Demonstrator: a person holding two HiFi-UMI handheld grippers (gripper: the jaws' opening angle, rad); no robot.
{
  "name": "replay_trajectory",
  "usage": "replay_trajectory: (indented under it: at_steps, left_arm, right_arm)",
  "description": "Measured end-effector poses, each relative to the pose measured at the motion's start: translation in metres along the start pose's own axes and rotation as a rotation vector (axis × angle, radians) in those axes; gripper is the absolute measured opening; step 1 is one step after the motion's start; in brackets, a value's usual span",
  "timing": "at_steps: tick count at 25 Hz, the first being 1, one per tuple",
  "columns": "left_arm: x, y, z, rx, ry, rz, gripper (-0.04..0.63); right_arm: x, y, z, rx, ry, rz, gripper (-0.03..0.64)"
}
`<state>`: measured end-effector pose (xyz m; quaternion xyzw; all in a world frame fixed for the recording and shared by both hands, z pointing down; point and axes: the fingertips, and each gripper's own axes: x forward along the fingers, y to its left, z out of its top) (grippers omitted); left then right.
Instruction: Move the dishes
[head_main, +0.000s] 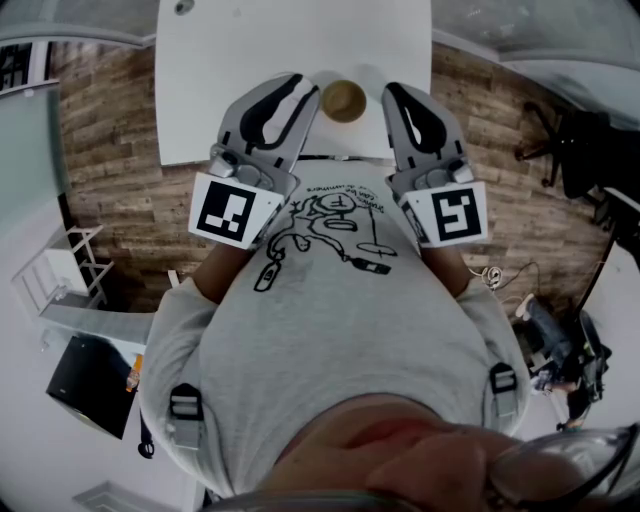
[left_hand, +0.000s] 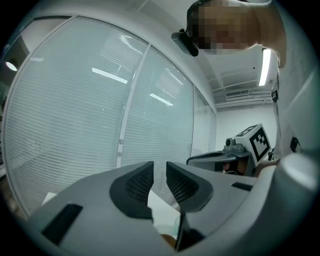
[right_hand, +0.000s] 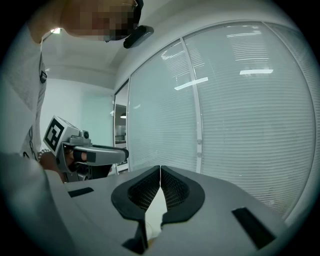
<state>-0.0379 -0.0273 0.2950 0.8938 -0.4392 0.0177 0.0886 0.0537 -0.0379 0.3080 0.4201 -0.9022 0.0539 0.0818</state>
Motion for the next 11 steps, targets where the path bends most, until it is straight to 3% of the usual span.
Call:
replay_trajectory:
  at_steps: [11]
  left_arm:
    - [-0.0036,-0.0049,0.0055,0.008,-0.012,0.005,0.08]
  right_arm:
    - [-0.0038,0.0008,0.0033,0.004,-0.01,0.002,0.037]
